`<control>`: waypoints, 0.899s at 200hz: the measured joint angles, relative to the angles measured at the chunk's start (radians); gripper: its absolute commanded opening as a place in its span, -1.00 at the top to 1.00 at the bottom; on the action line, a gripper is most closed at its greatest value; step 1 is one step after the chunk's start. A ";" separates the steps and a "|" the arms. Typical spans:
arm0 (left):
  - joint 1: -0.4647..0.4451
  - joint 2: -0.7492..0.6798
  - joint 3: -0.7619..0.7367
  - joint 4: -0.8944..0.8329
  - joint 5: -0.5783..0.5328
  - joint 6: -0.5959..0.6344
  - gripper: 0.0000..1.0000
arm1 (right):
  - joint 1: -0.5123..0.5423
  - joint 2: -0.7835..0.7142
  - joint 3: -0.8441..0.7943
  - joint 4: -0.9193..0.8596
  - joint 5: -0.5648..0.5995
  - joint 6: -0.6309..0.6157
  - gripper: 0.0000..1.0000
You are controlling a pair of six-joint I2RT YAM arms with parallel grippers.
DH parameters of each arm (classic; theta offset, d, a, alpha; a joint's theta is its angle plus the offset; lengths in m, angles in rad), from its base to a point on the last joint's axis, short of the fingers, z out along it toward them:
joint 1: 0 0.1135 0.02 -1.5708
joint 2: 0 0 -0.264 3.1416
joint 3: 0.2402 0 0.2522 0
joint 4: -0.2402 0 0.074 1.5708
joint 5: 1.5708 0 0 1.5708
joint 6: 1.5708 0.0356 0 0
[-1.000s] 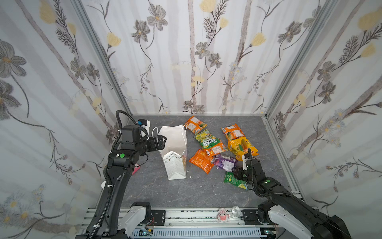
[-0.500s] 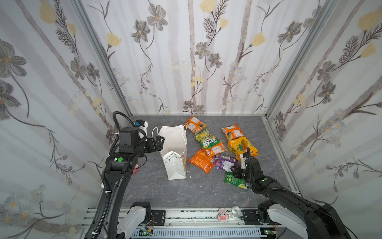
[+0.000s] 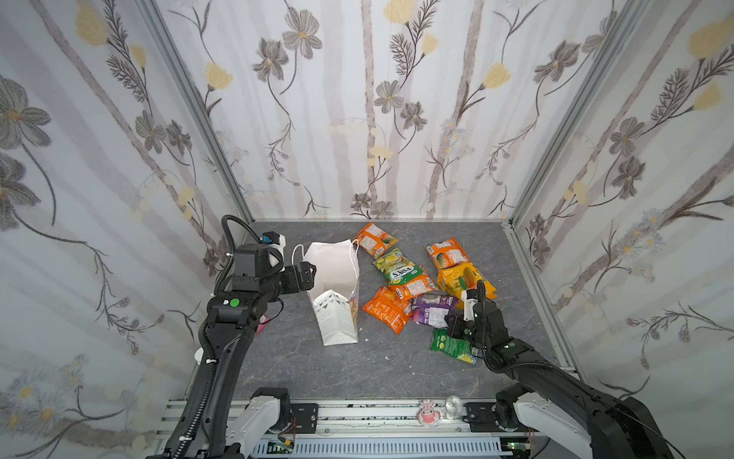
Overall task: Place the snacks into the paper bag
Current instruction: 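Lift the purple packet with the right gripper and carry it over the bag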
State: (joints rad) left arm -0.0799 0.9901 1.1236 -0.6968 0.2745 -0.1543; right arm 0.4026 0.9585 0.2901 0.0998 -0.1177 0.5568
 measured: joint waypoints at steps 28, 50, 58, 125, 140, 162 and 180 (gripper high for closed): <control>0.000 0.005 0.000 0.006 0.008 0.000 -1.00 | 0.001 -0.032 0.029 -0.016 -0.008 -0.016 1.00; 0.000 0.005 0.000 0.012 0.010 0.000 -1.00 | 0.001 -0.050 0.074 -0.039 -0.028 -0.042 1.00; 0.000 0.006 0.000 0.012 0.011 0.000 -1.00 | 0.001 -0.056 0.095 -0.048 -0.037 -0.054 1.00; 0.000 -0.023 -0.004 0.015 0.022 0.000 -1.00 | 0.002 -0.075 0.280 -0.109 -0.135 -0.140 1.00; 0.000 -0.030 -0.007 0.017 0.023 0.000 -1.00 | 0.006 -0.073 0.323 -0.126 -0.157 -0.151 1.00; 0.000 -0.040 -0.011 0.017 0.010 0.000 -1.00 | 0.032 -0.066 0.412 -0.172 -0.183 -0.180 1.00; 0.000 -0.042 -0.011 0.017 -0.006 0.000 -1.00 | 0.064 -0.057 0.498 -0.209 -0.186 -0.207 1.00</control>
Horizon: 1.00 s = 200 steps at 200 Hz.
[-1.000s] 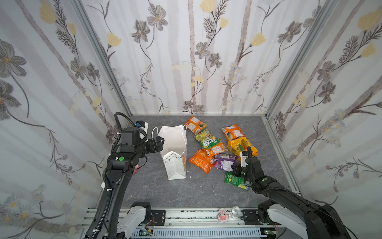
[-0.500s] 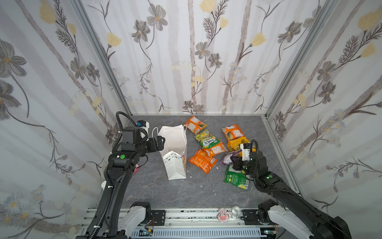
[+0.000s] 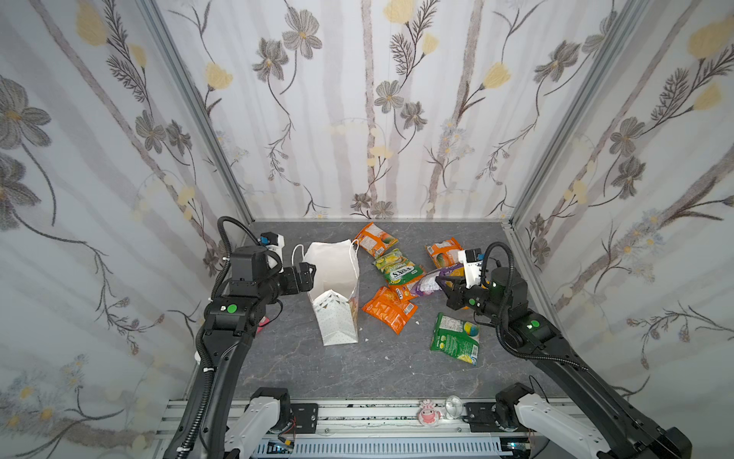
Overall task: Place the snacks into the paper bag
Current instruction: 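Lift the purple packet with the right gripper and carry it over the bag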
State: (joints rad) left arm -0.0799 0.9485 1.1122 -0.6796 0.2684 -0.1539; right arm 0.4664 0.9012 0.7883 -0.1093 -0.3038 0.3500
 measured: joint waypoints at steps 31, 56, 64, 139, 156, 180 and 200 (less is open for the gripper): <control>0.000 0.001 0.000 0.000 -0.006 0.000 -1.00 | 0.077 0.038 0.139 -0.048 0.003 -0.048 1.00; 0.000 0.002 0.000 0.000 -0.015 0.000 -1.00 | 0.132 0.090 0.244 -0.097 0.004 -0.083 1.00; 0.000 0.002 0.000 0.000 -0.018 0.000 -1.00 | 0.146 0.111 0.283 -0.115 0.004 -0.097 1.00; -0.002 -0.003 -0.012 0.000 -0.021 0.000 -1.00 | 0.247 0.278 0.607 -0.222 -0.003 -0.171 1.00; -0.002 -0.005 -0.020 -0.002 -0.018 0.000 -1.00 | 0.269 0.329 0.691 -0.235 -0.020 -0.188 1.00; -0.002 -0.010 -0.021 -0.002 -0.009 0.000 -1.00 | 0.301 0.392 0.793 -0.249 -0.059 -0.204 1.00; -0.002 -0.011 -0.020 -0.003 -0.005 0.000 -1.00 | 0.324 0.440 0.872 -0.252 -0.091 -0.213 1.00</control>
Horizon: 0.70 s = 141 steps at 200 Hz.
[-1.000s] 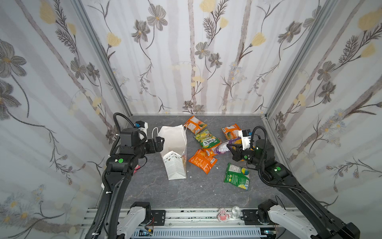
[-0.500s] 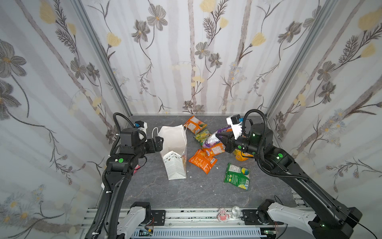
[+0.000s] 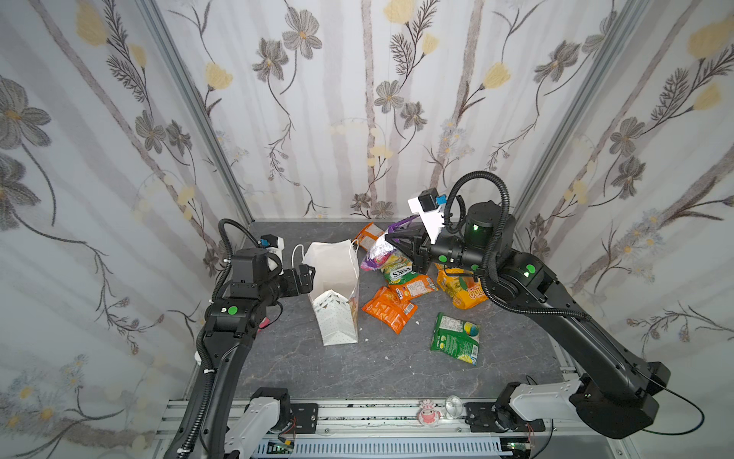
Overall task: Place the snacks into the paper bag
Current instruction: 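Lift the purple packet with the right gripper and carry it over the bag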
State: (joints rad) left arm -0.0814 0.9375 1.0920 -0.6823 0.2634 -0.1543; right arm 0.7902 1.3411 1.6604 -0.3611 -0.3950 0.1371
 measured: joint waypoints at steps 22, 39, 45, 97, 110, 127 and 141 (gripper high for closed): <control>0.000 -0.006 -0.001 -0.002 0.001 0.000 -1.00 | 0.026 0.049 0.091 -0.018 -0.021 -0.018 1.00; 0.000 -0.014 -0.013 -0.002 0.003 0.000 -1.00 | 0.059 0.086 0.166 -0.039 -0.031 -0.037 1.00; 0.000 -0.014 -0.016 -0.002 0.004 0.000 -1.00 | 0.066 0.095 0.183 -0.039 -0.041 -0.042 1.00; -0.013 -0.002 -0.021 -0.002 0.026 0.000 -1.00 | 0.138 0.179 0.311 -0.038 -0.086 -0.061 1.00; -0.015 -0.001 -0.024 -0.002 0.026 0.000 -1.00 | 0.151 0.214 0.355 -0.040 -0.097 -0.068 1.00; -0.018 -0.001 -0.029 -0.002 0.025 0.000 -1.00 | 0.160 0.272 0.412 -0.039 -0.105 -0.074 1.00; -0.021 0.000 -0.033 -0.002 0.024 0.000 -1.00 | 0.165 0.328 0.459 -0.045 -0.108 -0.083 1.00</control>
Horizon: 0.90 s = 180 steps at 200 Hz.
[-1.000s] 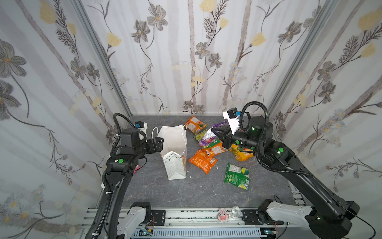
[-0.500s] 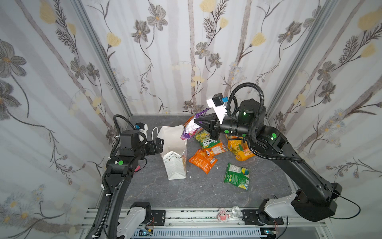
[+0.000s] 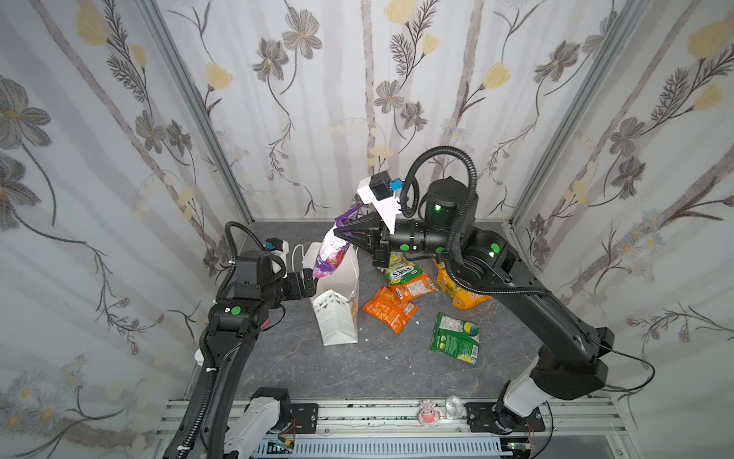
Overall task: Place the snacks into the paper bag
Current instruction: 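Lift the purple packet with the right gripper and carry it over the bag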
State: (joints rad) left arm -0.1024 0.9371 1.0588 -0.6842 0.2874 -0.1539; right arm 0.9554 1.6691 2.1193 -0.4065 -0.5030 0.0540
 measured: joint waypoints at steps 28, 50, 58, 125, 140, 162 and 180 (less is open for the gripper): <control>-0.002 0.002 -0.001 0.000 -0.025 0.000 -1.00 | 0.000 0.089 0.074 -0.049 -0.015 -0.024 1.00; -0.003 0.003 -0.001 0.000 -0.033 0.000 -1.00 | -0.002 0.132 0.108 -0.079 -0.016 -0.053 1.00; -0.003 0.004 -0.001 0.000 -0.034 0.000 -1.00 | -0.005 0.142 0.113 -0.092 -0.016 -0.067 1.00; -0.008 0.012 -0.009 0.000 -0.063 0.000 -1.00 | -0.038 0.224 0.137 -0.249 0.056 -0.171 1.00; -0.008 0.018 -0.010 0.000 -0.070 0.000 -1.00 | -0.035 0.235 0.142 -0.282 0.080 -0.188 1.00; -0.010 0.028 -0.010 -0.001 -0.085 0.000 -1.00 | -0.031 0.237 0.147 -0.317 0.127 -0.217 1.00; -0.011 0.033 -0.010 -0.001 -0.110 0.000 -1.00 | -0.023 0.237 0.147 -0.346 0.186 -0.243 1.00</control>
State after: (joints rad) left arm -0.1131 0.9703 1.0485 -0.6853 0.1776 -0.1543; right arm 0.9329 1.9060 2.2665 -0.7521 -0.3168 -0.1890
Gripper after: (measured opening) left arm 0.998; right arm 0.049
